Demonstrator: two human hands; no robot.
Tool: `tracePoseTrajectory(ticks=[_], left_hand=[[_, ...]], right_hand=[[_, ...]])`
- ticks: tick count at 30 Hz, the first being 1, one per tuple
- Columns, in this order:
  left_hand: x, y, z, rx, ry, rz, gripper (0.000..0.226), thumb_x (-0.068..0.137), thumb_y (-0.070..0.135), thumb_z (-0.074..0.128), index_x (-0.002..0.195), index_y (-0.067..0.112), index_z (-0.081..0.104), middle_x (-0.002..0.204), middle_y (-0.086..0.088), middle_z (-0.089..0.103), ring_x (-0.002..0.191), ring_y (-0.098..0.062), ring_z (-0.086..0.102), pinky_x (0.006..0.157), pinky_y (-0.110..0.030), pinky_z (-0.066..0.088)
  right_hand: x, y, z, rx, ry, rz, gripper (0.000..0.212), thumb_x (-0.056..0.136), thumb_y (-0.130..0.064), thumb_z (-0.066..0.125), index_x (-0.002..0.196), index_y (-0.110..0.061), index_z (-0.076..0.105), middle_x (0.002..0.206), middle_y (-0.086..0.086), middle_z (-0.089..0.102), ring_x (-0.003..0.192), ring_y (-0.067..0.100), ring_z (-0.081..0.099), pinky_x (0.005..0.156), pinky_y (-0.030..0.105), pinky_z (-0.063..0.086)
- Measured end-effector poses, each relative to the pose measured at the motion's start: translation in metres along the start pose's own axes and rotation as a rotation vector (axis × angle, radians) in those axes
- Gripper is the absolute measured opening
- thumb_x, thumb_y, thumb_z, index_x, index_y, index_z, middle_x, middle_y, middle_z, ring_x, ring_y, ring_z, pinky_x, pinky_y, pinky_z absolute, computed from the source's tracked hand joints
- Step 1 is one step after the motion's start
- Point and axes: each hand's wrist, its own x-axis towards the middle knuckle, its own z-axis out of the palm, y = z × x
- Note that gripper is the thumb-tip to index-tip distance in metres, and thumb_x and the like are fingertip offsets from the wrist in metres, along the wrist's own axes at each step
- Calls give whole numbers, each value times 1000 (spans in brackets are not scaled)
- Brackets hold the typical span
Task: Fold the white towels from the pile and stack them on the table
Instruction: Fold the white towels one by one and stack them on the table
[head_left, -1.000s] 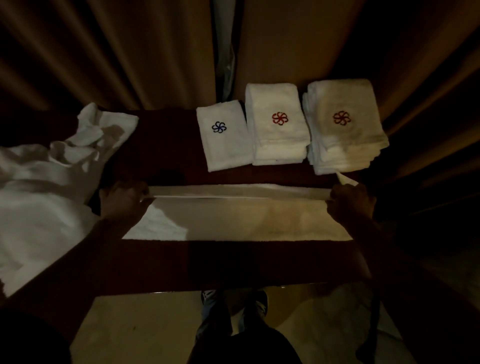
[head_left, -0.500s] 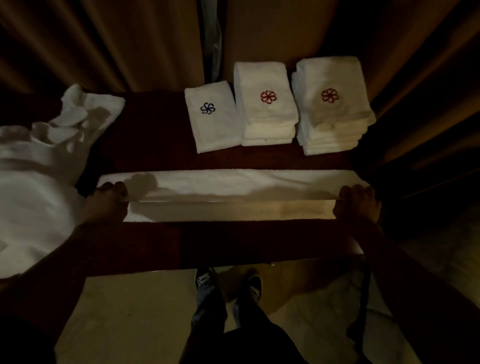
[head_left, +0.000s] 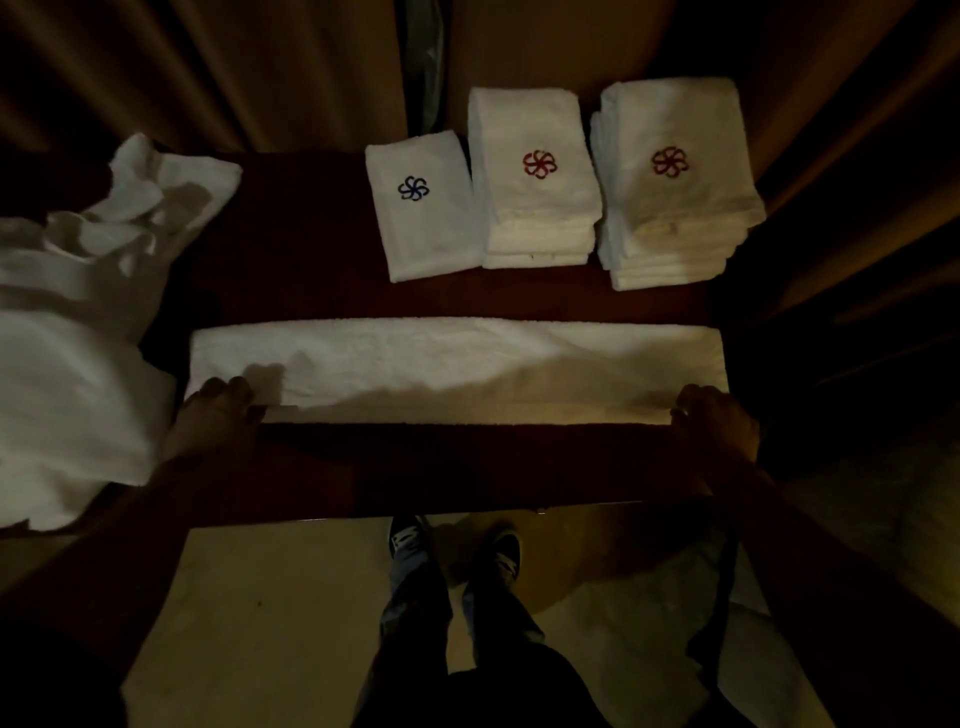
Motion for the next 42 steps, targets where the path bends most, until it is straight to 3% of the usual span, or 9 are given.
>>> tracePoseTrajectory(ticks=[9, 19, 23, 26, 28, 31, 36, 39, 42], left_hand=[[-11, 12, 1, -109, -12, -88, 34, 99, 24, 57, 124, 1, 60, 119, -28, 56, 104, -48, 57, 87, -52, 49], [-26, 18, 10, -165, 70, -63, 36, 95, 15, 56, 127, 1, 61, 121, -30, 56, 105, -52, 57, 86, -59, 50], [-30, 38, 13, -105, 122, -118, 49, 80, 36, 44, 115, 7, 62, 118, -23, 59, 106, -47, 56, 81, -59, 48], [-29, 58, 17, -148, 140, 39, 57, 88, 43, 42, 136, 12, 49, 141, -18, 49, 127, -40, 48, 93, -60, 45], [-28, 70, 22, -129, 43, 149, 63, 95, 50, 34, 153, 26, 28, 161, -9, 26, 146, -33, 27, 108, -64, 30], [-35, 79, 37, -163, -81, 152, 63, 99, 65, 23, 156, 44, 5, 167, 3, -2, 153, -28, -3, 115, -65, 9], [-42, 61, 48, -184, -158, 148, 69, 93, 67, 28, 153, 52, -2, 166, 10, -11, 153, -23, -13, 114, -72, 5], [-34, 62, 39, -156, -153, 111, 58, 98, 67, 30, 151, 52, 15, 166, 12, 2, 153, -19, -4, 113, -70, -2], [-31, 71, 30, -176, 21, 126, 52, 96, 54, 32, 143, 34, 42, 158, 0, 29, 150, -24, 17, 113, -71, 11]], right_hand=[[-5, 6, 13, 112, 68, -17, 17, 95, -23, 63, 110, -14, 64, 110, 9, 66, 97, 30, 64, 77, 39, 52], [-18, 6, 18, 382, 77, 40, 27, 93, -18, 65, 118, -8, 69, 126, 12, 65, 117, 34, 60, 96, 44, 50], [-16, -2, 22, 301, 206, -57, 27, 92, -23, 64, 114, -7, 69, 124, 16, 65, 119, 38, 57, 94, 49, 49], [-15, -8, 25, 214, 50, -95, 50, 97, -41, 58, 143, -21, 52, 153, 14, 42, 142, 37, 35, 106, 58, 39], [-17, -12, 29, 151, -112, -133, 62, 100, -51, 47, 156, -34, 29, 165, 8, 19, 151, 35, 15, 114, 61, 26], [-26, -9, 38, 90, -243, -129, 66, 99, -61, 31, 157, -47, 4, 168, 0, -4, 153, 35, -3, 118, 64, 12], [-32, -1, 39, 9, -290, -96, 64, 98, -65, 23, 154, -51, -6, 167, -6, -10, 153, 33, -7, 119, 63, 9], [-29, -10, 37, 73, -270, -39, 63, 98, -66, 26, 155, -48, 7, 168, -5, -1, 153, 34, -3, 119, 63, 12], [-27, -31, 29, 154, -190, 0, 61, 101, -61, 27, 157, -37, 19, 168, -1, 4, 153, 32, -2, 121, 60, 10]])
